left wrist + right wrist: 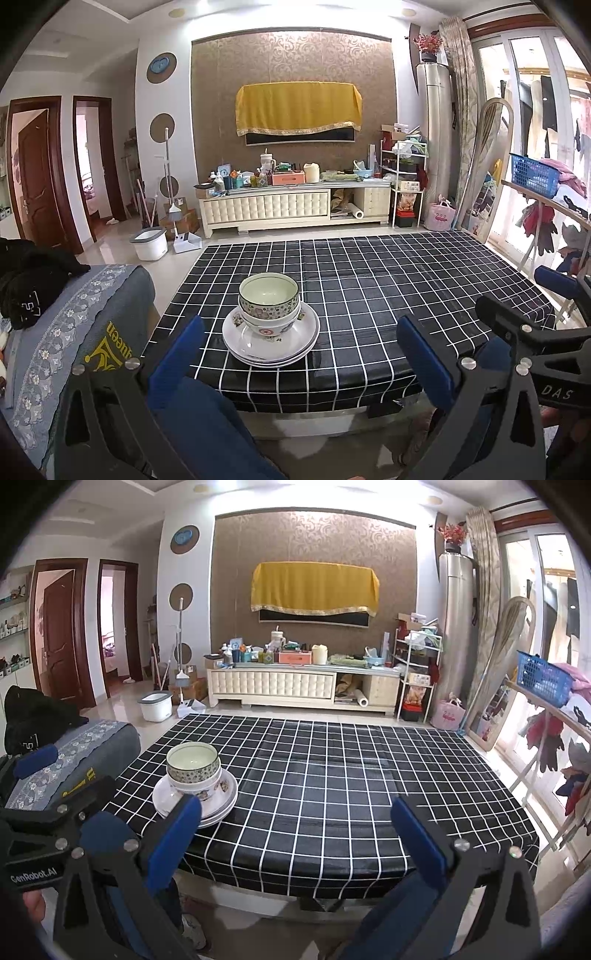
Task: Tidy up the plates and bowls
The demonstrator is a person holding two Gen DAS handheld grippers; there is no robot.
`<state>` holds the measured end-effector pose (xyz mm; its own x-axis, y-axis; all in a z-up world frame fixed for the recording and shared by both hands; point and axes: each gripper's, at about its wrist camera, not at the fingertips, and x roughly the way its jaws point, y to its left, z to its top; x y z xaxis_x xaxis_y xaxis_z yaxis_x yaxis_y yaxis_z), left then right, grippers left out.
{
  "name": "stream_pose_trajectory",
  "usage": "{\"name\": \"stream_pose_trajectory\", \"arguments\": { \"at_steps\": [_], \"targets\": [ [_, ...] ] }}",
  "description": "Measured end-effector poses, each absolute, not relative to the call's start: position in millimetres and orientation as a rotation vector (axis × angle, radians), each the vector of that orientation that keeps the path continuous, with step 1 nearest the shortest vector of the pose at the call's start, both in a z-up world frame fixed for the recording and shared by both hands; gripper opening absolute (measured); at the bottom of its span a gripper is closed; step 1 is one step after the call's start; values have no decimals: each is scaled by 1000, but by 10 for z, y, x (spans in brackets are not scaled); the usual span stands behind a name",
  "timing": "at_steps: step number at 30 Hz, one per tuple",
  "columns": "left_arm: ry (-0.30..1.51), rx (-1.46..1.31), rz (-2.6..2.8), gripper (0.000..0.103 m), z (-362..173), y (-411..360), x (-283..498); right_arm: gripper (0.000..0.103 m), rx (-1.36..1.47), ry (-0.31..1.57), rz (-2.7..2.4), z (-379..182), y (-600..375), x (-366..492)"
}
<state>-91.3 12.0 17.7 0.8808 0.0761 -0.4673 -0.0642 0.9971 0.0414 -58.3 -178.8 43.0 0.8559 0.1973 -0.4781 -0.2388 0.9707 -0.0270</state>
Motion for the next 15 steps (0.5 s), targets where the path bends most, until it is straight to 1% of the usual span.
{"name": "stream_pose_trajectory", "arguments": {
  "at_steps": [15],
  "targets": [
    [493, 25, 68, 103, 176, 100, -926, 103, -84, 499, 227, 437, -1848, -570]
  ]
}}
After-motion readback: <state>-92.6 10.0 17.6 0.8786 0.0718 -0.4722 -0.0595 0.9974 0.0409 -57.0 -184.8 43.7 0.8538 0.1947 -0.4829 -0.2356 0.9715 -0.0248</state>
